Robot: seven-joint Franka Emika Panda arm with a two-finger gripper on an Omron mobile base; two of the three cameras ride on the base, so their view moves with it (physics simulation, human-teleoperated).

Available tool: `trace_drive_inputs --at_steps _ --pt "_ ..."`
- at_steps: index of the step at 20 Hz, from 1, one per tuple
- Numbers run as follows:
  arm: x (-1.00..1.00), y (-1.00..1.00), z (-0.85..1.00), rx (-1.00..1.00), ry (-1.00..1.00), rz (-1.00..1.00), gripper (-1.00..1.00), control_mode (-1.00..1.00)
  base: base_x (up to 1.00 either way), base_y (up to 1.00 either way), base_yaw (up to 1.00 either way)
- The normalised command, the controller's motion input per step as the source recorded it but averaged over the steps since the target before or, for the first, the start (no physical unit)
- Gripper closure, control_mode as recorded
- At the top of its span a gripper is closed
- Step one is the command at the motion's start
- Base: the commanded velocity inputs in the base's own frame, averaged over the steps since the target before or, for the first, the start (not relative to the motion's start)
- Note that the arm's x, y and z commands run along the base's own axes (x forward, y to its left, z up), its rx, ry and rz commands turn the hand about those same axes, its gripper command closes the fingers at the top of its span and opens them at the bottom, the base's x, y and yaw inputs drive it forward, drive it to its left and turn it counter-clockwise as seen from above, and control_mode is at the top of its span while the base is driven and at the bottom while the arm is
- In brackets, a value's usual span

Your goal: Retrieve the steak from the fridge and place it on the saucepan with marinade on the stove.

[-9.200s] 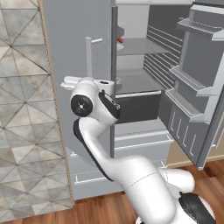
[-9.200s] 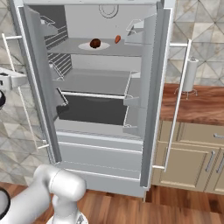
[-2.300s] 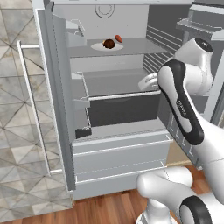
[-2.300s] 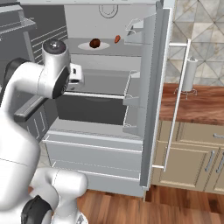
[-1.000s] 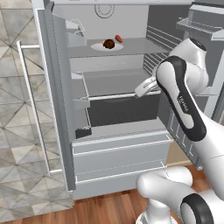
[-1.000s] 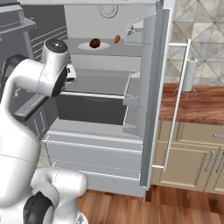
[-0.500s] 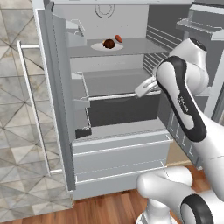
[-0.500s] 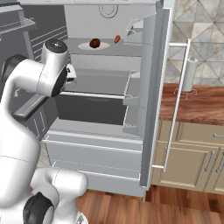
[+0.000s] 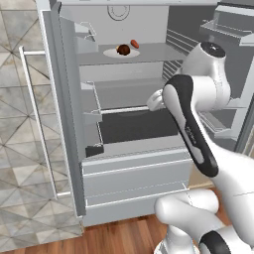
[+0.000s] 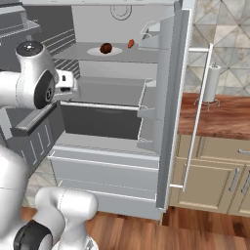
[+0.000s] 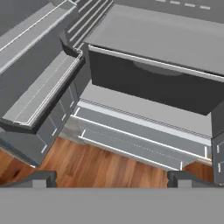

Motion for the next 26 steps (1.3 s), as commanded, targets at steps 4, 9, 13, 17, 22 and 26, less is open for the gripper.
trace_drive_inputs --at_steps 4,9,13,17,22,26 --pt "-0.06 -0.09 0.02 -0.02 0.01 -0.24 -1.00 -1.00 0.00 0.00 0.00" --pt "-0.10 -0.13 0.00 0.02 0.00 -0.06 -1.00 -1.00 0.00 0.00 0.00" --pt "-0.11 -0.08 0.00 0.06 0.00 0.00 -1.00 -1.00 0.00 0.00 0.00" --pt "-0.10 0.00 0.00 0.06 0.00 0.00 -1.00 -1.00 0.00 0.00 0.00" --pt "-0.10 0.00 0.00 0.02 0.00 -0.06 -1.00 -1.00 0.00 0.00 0.00" --pt "-0.18 -0.13 0.00 0.00 0.00 -0.15 -1.00 -1.00 0.00 0.00 0.00"
